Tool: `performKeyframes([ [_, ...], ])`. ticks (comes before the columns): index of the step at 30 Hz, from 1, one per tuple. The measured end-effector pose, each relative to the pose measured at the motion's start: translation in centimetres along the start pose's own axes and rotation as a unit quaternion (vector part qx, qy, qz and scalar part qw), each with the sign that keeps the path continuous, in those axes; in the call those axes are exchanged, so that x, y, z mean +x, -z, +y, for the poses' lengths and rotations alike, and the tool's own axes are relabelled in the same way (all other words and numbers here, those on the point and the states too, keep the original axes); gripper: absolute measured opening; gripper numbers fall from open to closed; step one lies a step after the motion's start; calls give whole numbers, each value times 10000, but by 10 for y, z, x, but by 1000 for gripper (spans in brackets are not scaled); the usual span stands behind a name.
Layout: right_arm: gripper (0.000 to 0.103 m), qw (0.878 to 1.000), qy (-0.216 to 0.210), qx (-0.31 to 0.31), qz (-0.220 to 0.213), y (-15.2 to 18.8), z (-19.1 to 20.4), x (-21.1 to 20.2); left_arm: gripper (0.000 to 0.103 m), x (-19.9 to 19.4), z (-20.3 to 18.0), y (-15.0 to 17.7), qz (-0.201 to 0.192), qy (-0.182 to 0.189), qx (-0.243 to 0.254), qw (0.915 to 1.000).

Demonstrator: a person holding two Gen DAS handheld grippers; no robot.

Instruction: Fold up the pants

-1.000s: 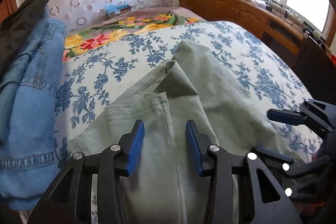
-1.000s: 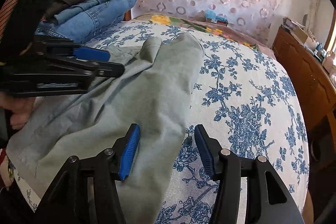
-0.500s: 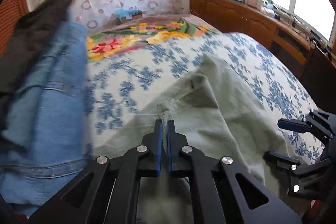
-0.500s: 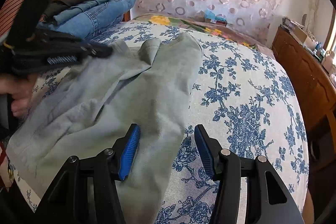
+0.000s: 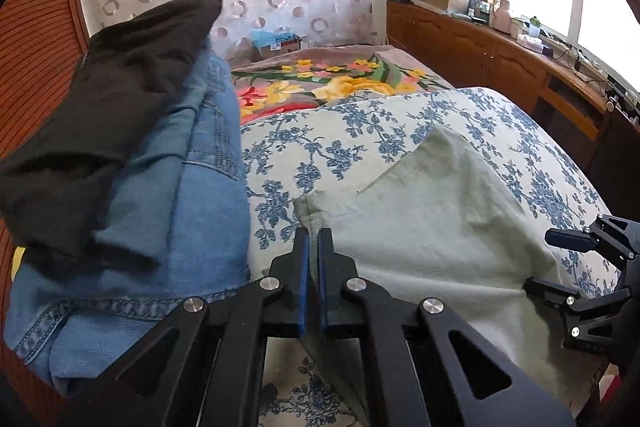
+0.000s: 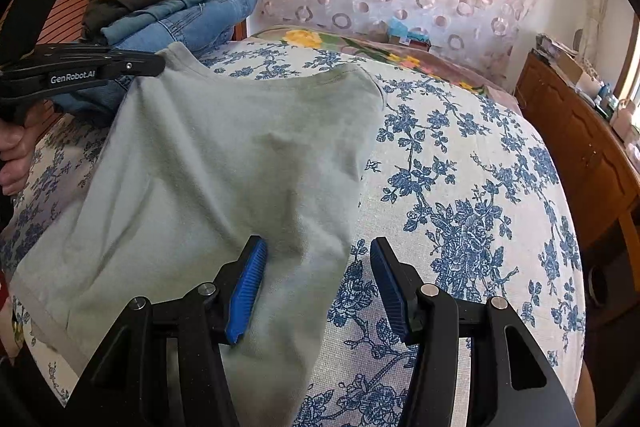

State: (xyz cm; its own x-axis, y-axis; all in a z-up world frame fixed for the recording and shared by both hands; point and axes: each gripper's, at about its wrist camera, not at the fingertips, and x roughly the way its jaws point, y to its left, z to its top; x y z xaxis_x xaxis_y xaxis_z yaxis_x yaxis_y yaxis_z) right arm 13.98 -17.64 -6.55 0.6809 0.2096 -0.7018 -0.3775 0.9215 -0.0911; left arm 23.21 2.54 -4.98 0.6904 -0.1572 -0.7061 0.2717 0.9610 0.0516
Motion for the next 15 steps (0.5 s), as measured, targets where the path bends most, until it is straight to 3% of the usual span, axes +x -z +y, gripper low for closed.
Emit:
performKeyframes([
  [6,56,10000,1,-5,0,0,0,0,5,-8,3,2,-75,81,-19,9999],
  [9,56,10000,1,-3,0,0,0,0,12,-14,0,5,-128,91,-4,9999],
  [12,56,10000,2,-4,-1,0,0,0,29,-20,-5,10,-173,56,61,9998],
  [13,56,10000,2,-3,-1,0,0,0,42,-22,-6,12,-185,41,54,9998],
  [15,56,10000,1,-2,-1,0,0,0,52,-26,-6,19,-225,192,14,9996],
])
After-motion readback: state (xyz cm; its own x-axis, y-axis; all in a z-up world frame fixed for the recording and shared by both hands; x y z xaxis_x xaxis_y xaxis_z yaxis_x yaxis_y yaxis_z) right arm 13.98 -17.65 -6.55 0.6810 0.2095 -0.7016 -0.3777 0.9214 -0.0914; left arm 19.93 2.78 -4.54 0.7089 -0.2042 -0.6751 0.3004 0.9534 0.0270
